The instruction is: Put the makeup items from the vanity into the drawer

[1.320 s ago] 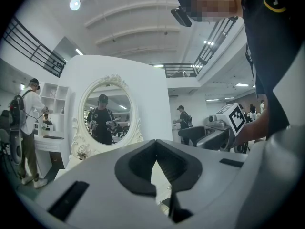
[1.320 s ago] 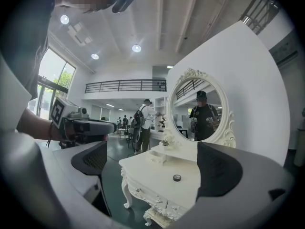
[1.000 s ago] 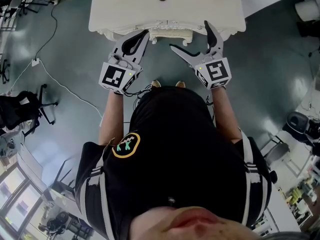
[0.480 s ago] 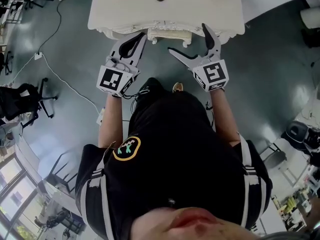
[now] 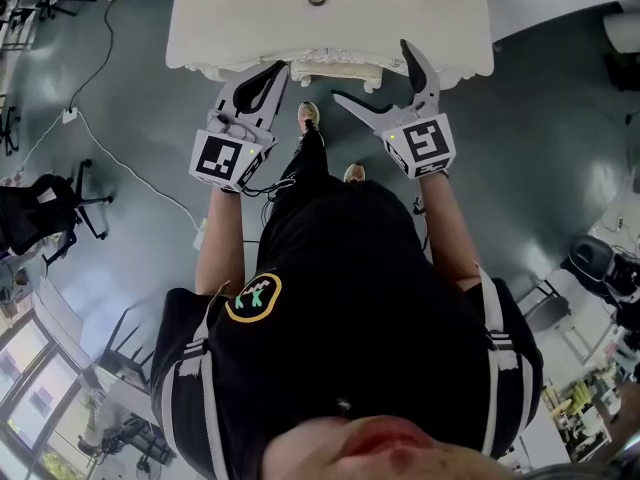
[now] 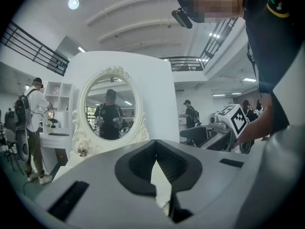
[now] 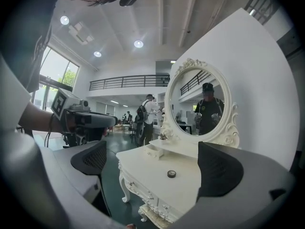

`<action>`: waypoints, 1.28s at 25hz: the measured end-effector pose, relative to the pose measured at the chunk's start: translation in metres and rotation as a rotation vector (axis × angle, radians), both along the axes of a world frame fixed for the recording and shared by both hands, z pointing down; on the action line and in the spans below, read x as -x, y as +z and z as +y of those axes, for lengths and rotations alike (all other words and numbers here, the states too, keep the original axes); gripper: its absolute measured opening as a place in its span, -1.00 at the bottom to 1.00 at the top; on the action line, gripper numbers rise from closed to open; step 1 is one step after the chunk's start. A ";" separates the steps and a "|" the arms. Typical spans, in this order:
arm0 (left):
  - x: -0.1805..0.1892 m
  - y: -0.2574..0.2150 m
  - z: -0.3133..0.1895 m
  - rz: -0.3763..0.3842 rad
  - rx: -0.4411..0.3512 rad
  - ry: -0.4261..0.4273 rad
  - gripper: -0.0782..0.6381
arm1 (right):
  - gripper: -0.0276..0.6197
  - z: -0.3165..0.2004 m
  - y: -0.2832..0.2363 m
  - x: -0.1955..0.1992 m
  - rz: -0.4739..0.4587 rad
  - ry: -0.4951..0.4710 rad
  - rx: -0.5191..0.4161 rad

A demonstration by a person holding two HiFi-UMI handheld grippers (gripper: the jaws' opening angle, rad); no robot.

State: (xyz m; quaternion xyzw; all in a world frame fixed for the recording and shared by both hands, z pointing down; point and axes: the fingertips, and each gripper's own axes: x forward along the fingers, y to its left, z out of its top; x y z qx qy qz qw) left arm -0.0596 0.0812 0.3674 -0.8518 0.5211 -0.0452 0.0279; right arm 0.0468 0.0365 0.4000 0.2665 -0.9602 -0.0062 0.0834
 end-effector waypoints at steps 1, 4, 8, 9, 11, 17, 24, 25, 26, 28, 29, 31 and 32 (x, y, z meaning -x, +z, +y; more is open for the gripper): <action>0.006 0.003 -0.011 0.005 0.000 0.004 -0.73 | 0.93 -0.010 0.003 0.006 0.002 0.004 0.002; 0.028 0.009 -0.047 0.014 -0.004 0.019 -0.73 | 0.93 -0.040 0.013 0.028 0.007 0.010 0.012; 0.063 0.018 -0.095 0.006 0.000 0.046 -0.73 | 0.93 -0.085 0.021 0.064 0.017 0.027 0.018; 0.072 0.020 -0.106 0.012 0.006 0.056 -0.73 | 0.93 -0.097 0.023 0.073 0.021 0.035 0.023; 0.086 0.025 -0.127 0.029 0.018 0.077 -0.73 | 0.93 -0.118 0.028 0.091 0.035 0.050 0.033; 0.108 0.046 -0.167 0.032 0.064 0.135 -0.73 | 0.93 -0.169 0.057 0.118 0.096 0.101 0.069; 0.115 0.054 -0.196 0.048 0.094 0.110 -0.73 | 0.93 -0.215 0.123 0.129 0.161 0.111 0.161; 0.115 0.054 -0.199 0.051 0.100 0.103 -0.73 | 0.93 -0.221 0.136 0.130 0.176 0.108 0.175; 0.114 0.054 -0.202 0.055 0.103 0.095 -0.73 | 0.92 -0.228 0.149 0.132 0.193 0.105 0.190; 0.112 0.055 -0.207 0.052 0.110 0.082 -0.73 | 0.92 -0.240 0.177 0.137 0.230 0.094 0.225; 0.110 0.056 -0.209 0.048 0.115 0.078 -0.73 | 0.92 -0.245 0.191 0.140 0.250 0.089 0.246; 0.108 0.057 -0.213 0.043 0.122 0.073 -0.73 | 0.92 -0.257 0.220 0.146 0.293 0.077 0.279; 0.107 0.057 -0.215 0.040 0.123 0.071 -0.73 | 0.92 -0.261 0.233 0.148 0.313 0.072 0.293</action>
